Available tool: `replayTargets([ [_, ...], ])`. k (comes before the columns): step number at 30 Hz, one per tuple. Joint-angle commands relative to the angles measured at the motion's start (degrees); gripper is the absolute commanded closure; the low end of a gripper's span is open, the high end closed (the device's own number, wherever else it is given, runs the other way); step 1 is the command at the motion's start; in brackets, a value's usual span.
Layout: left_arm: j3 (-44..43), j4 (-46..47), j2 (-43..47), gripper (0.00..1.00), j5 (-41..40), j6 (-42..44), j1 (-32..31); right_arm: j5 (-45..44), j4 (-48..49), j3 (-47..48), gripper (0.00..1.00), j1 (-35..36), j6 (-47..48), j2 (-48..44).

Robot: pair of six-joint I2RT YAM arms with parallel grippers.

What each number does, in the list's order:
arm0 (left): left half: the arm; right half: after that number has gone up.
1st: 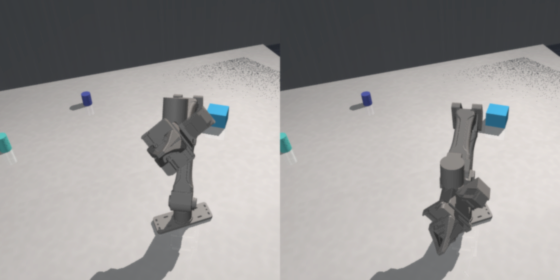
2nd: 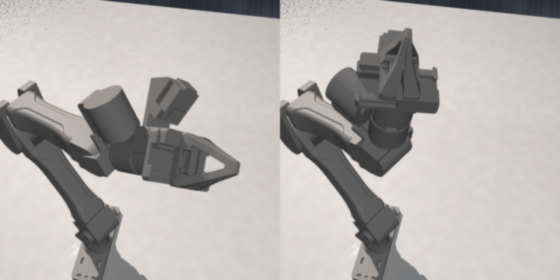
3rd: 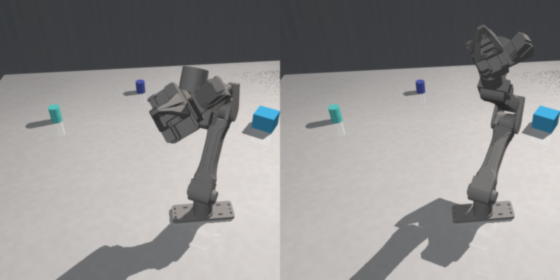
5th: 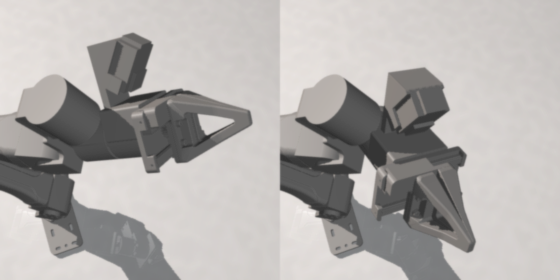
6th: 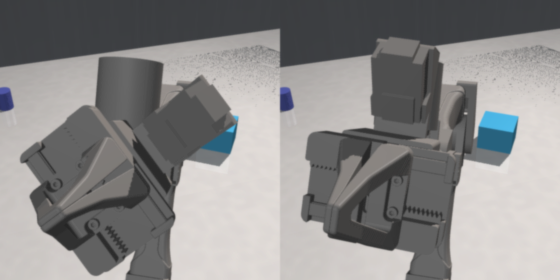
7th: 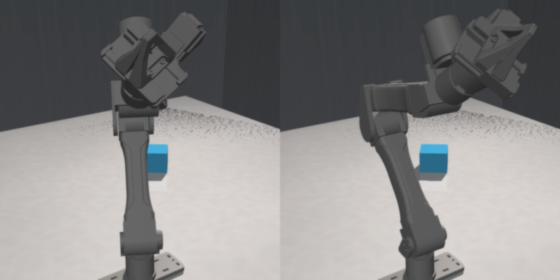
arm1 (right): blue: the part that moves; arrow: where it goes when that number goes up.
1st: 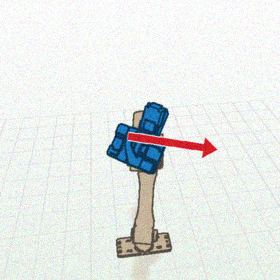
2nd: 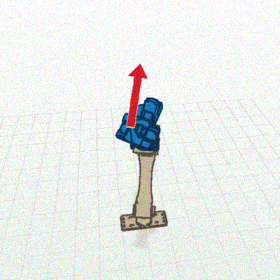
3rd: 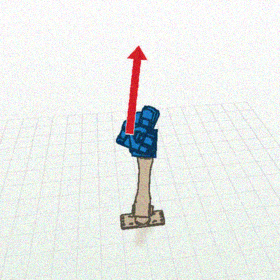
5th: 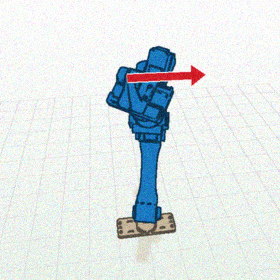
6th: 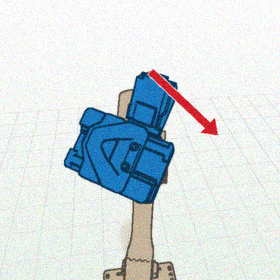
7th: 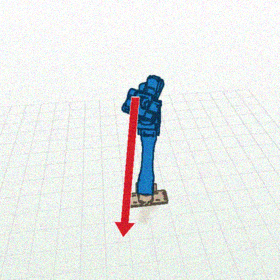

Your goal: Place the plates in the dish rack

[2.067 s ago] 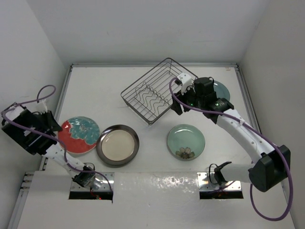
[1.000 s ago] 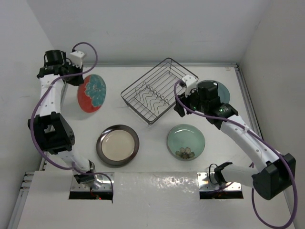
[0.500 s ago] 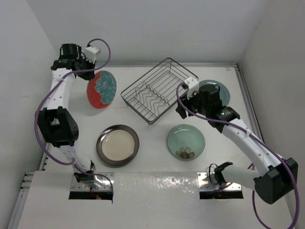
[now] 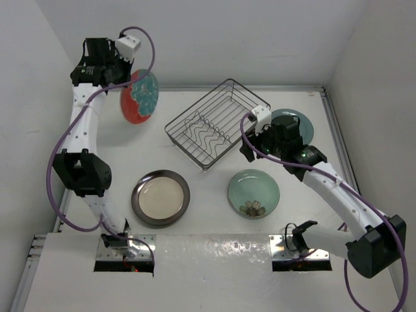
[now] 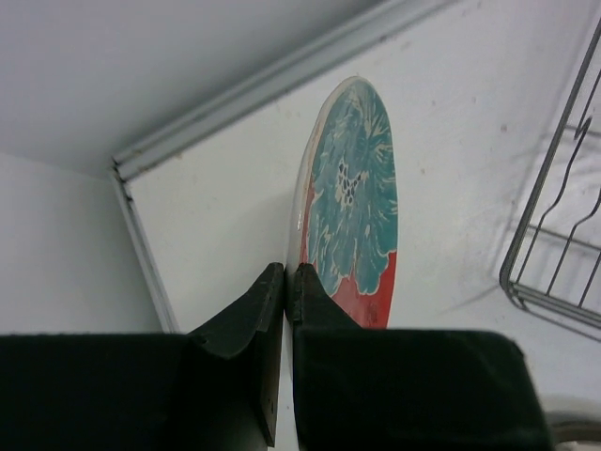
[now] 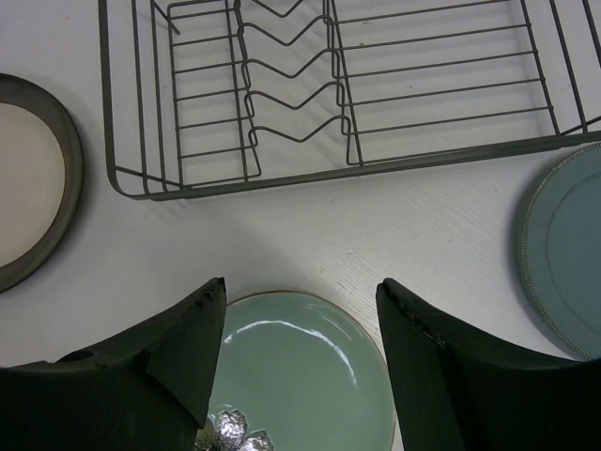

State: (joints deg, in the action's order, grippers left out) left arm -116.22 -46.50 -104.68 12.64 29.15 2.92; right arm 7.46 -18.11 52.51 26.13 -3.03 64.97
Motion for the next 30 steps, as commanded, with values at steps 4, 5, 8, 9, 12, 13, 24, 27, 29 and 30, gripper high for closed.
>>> replayTargets([
  [4,-10.2,9.5,3.7,1.0,-2.9,0.8,-7.2,-0.3,3.0,-0.3,0.35,0.4,-0.6,0.3],
  [5,-10.3,10.2,4.4,1.0,-3.6,1.2,-8.1,-0.3,3.2,-0.3,0.35,0.4,-0.6,0.4],
  [8,-13.4,9.0,4.1,1.0,-4.2,1.7,-11.7,0.0,3.2,-0.6,0.34,0.4,-0.8,0.8],
  [9,-14.3,8.4,3.7,1.0,-4.3,1.9,-13.4,0.1,3.1,-0.7,0.34,0.4,-1.0,0.9],
  [12,-15.3,7.5,3.0,1.0,-5.2,2.9,-16.9,0.1,3.0,-1.0,0.34,0.4,-1.1,0.8],
  [13,-15.3,7.5,2.6,1.0,-5.3,3.1,-17.6,0.0,2.8,-1.1,0.34,0.4,-1.2,0.7],
  [24,-11.9,10.4,-2.3,1.0,-7.2,4.6,-24.2,-1.6,2.2,-3.4,0.33,0.4,-1.4,-1.2],
  [27,-12.3,11.8,-4.2,1.0,-8.2,5.7,-25.1,-1.8,1.9,-3.6,0.33,0.4,-1.4,-1.5],
  [29,-12.0,11.9,-4.9,1.0,-8.4,6.4,-25.4,-2.2,1.4,-3.6,0.33,0.4,-1.3,-1.7],
  [30,-11.5,12.1,-5.0,1.0,-8.4,6.5,-25.4,-2.8,1.1,-3.6,0.33,0.4,-1.4,-1.9],
])
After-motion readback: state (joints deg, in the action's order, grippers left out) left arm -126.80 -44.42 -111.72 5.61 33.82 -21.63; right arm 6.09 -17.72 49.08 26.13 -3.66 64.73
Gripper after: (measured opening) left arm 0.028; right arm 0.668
